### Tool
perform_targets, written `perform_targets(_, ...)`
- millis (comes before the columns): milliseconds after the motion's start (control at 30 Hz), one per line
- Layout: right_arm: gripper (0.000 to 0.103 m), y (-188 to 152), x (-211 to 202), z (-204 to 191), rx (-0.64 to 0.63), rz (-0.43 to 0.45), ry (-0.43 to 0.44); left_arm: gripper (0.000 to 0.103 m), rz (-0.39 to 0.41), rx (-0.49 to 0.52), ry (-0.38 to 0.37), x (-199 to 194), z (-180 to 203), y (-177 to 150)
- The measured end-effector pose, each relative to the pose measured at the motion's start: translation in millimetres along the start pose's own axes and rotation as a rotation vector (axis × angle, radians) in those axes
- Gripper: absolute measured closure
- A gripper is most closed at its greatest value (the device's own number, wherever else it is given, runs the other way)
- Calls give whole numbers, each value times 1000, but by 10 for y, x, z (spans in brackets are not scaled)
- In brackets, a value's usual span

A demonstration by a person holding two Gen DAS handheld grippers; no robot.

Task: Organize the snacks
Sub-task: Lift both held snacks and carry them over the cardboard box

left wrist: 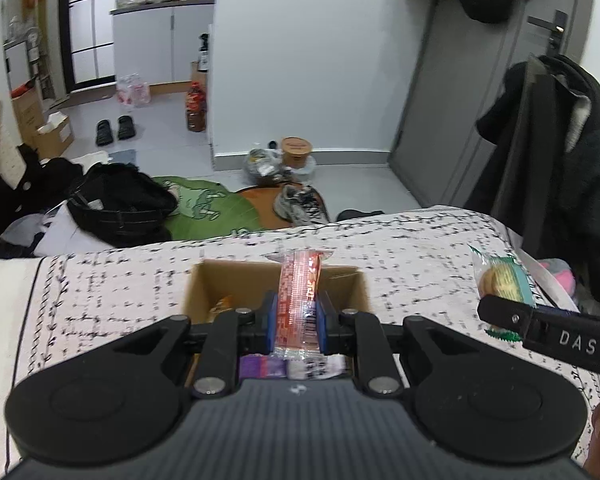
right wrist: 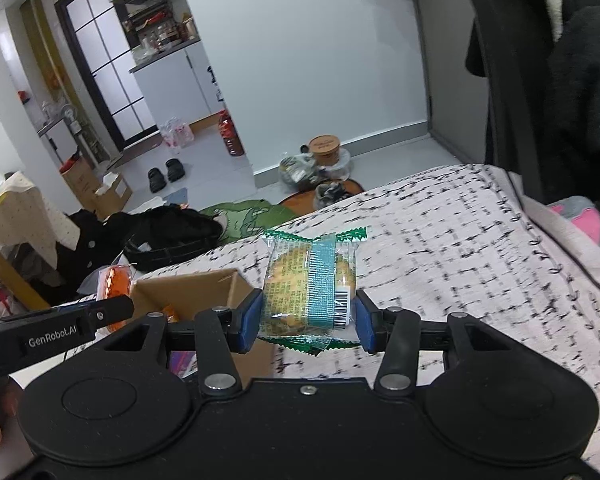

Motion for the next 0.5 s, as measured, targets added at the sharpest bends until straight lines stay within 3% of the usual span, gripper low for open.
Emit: perform_targets(500,57,-94,197,-446,-33,-15,42,85,-25,-73,27,104,-449,-148)
Point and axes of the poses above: each gripper's, at about its wrist camera, not at the fingertips, and x roughly the way its jaws point, z to its right, y to its top, the point moved 9 cm from there along x, roughly the way its jaws point, and after that the axes turned 8 degrees about z, right-handed, at the moved point
